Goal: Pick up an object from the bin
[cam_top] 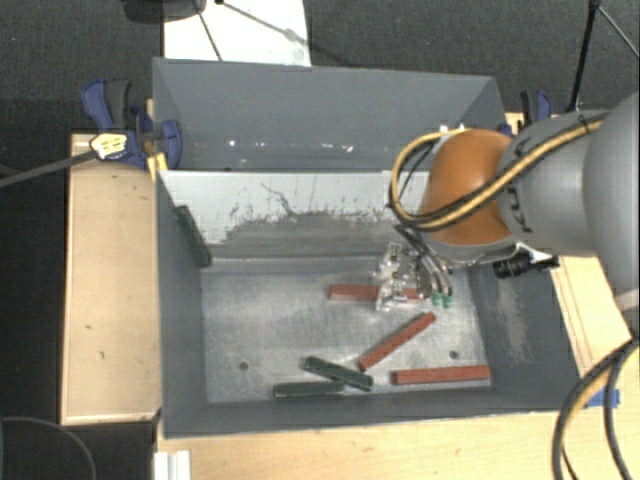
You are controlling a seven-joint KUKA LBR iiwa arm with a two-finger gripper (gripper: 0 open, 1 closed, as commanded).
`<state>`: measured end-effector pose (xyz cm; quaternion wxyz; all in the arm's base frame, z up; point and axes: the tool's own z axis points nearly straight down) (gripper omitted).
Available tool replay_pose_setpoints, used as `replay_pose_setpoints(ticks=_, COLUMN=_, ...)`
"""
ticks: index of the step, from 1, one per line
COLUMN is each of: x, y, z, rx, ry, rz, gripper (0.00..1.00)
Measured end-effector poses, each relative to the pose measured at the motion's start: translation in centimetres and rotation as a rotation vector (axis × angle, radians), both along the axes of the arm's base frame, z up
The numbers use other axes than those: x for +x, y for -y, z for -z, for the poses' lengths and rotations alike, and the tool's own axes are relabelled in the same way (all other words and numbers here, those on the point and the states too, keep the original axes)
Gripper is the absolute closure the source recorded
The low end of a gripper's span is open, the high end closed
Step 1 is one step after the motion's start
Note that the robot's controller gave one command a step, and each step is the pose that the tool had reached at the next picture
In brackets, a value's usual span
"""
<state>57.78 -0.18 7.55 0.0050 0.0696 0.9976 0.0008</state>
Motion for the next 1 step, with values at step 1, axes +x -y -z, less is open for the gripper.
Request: replay_pose_setpoints(ticks=1, x=0.93, y=0.52, z=-12.82, rx=-0.001, ry=-0.007, rz=0.009, gripper=1.0)
